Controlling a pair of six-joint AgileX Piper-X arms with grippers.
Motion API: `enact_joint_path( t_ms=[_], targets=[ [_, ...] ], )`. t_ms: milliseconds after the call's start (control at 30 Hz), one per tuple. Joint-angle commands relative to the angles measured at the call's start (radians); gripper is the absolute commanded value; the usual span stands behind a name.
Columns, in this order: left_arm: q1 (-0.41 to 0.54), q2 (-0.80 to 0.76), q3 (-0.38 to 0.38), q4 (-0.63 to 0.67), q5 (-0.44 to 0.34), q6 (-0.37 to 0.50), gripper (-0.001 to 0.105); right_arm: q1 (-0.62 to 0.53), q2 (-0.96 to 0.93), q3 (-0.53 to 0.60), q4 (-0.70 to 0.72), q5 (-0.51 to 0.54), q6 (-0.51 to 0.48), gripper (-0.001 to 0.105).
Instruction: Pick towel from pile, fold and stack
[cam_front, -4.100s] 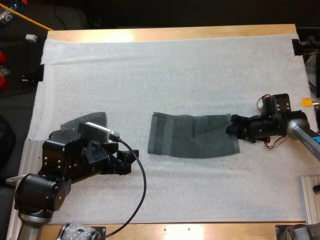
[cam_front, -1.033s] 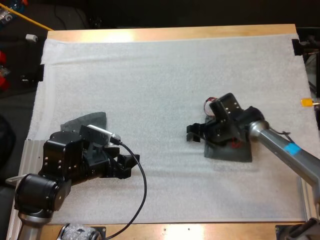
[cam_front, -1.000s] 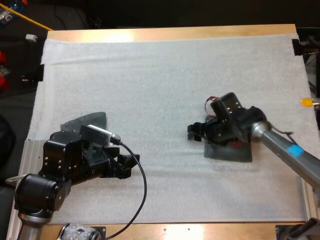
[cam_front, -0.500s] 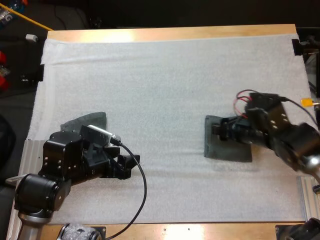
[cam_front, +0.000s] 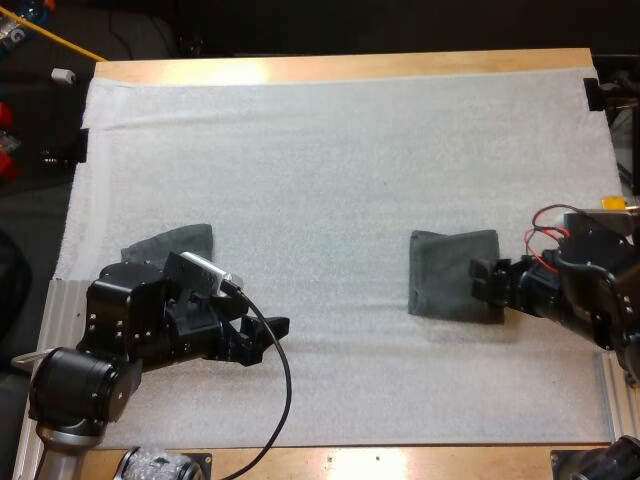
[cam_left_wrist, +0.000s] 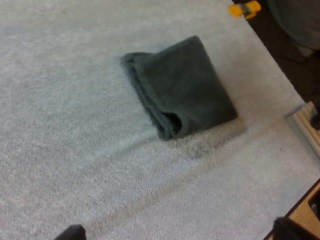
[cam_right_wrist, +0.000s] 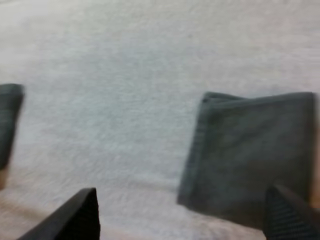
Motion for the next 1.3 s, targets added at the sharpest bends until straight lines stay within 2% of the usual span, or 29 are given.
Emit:
enact_joint_path(
  t_ms=[0,133,333,500,667,900,1267],
  targets=[
    [0.000,0.001,-0.002,-0.002,0.007,0.006,0.071,0.001,-0.007,-0.007,0.027,0.030,-0.011,0.065],
    [0.000,0.024,-0.002,-0.015,0.007,0.013,0.071,0.001,-0.010,-0.007,0.097,0.060,-0.011,0.065],
    [0.000,0.091,-0.002,-0.128,0.024,-0.002,0.071,0.001,-0.010,-0.007,0.136,0.057,-0.011,0.065],
    [-0.011,0.197,-0.002,-0.231,0.060,-0.037,0.071,0.001,-0.010,-0.007,0.136,-0.023,-0.033,0.065],
    [-0.100,0.331,-0.002,-0.348,0.060,-0.079,0.071,0.001,-0.010,-0.007,0.136,-0.052,-0.033,0.065],
    [-0.251,0.545,-0.002,-0.599,0.051,-0.211,0.071,0.001,-0.023,-0.007,0.136,-0.051,-0.030,0.065],
    [-0.325,0.847,-0.004,-0.828,0.051,-0.338,0.071,0.001,-0.051,-0.007,0.134,-0.051,-0.030,0.065]
  ],
)
